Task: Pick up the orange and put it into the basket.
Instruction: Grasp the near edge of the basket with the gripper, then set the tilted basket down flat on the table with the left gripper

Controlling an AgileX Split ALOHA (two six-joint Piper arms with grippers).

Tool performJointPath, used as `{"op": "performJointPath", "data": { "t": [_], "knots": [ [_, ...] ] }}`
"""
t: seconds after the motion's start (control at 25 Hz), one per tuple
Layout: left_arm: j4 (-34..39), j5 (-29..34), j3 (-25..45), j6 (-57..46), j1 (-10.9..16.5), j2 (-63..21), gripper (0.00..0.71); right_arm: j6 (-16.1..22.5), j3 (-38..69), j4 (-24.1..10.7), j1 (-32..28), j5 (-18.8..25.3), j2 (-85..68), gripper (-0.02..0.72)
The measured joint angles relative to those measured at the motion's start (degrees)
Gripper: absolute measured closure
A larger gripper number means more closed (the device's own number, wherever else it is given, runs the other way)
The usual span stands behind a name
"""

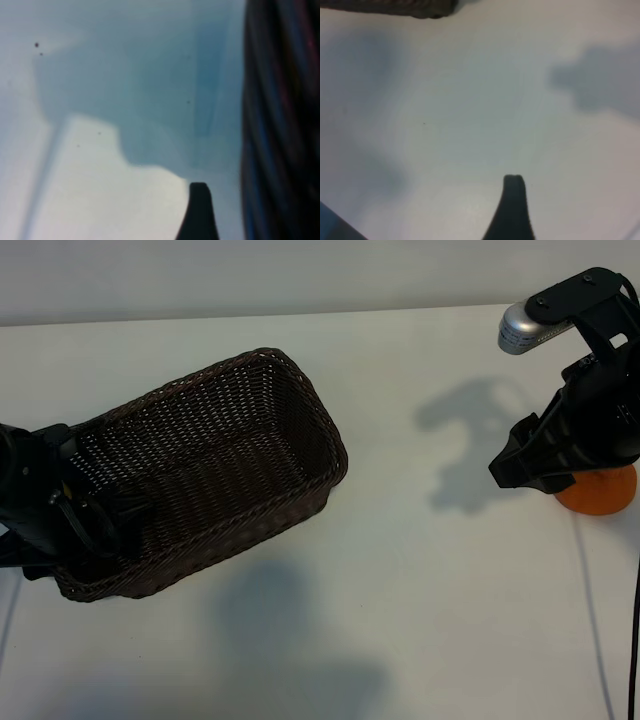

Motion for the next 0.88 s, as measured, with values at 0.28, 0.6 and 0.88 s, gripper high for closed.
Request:
{"op": "performJointPath", "data": {
  "t": [0.28,0.6,0.88],
  "knots": [
    [0.22,-1.67,0.11,0.33,0.35,-0.26,0.282,0.0,0.0,0.0,0.0,0.02,0.0,0.112],
    [-0.15,-2.13,0.15,1.56,0.35,-0.26,0.284,0.0,0.0,0.0,0.0,0.02,0.0,0.112],
    [-4.2,-2.74,0.96,4.48,1.47,-4.66,0.294,0.0,0.0,-0.02,0.0,0.02,0.0,0.112]
  ]
}}
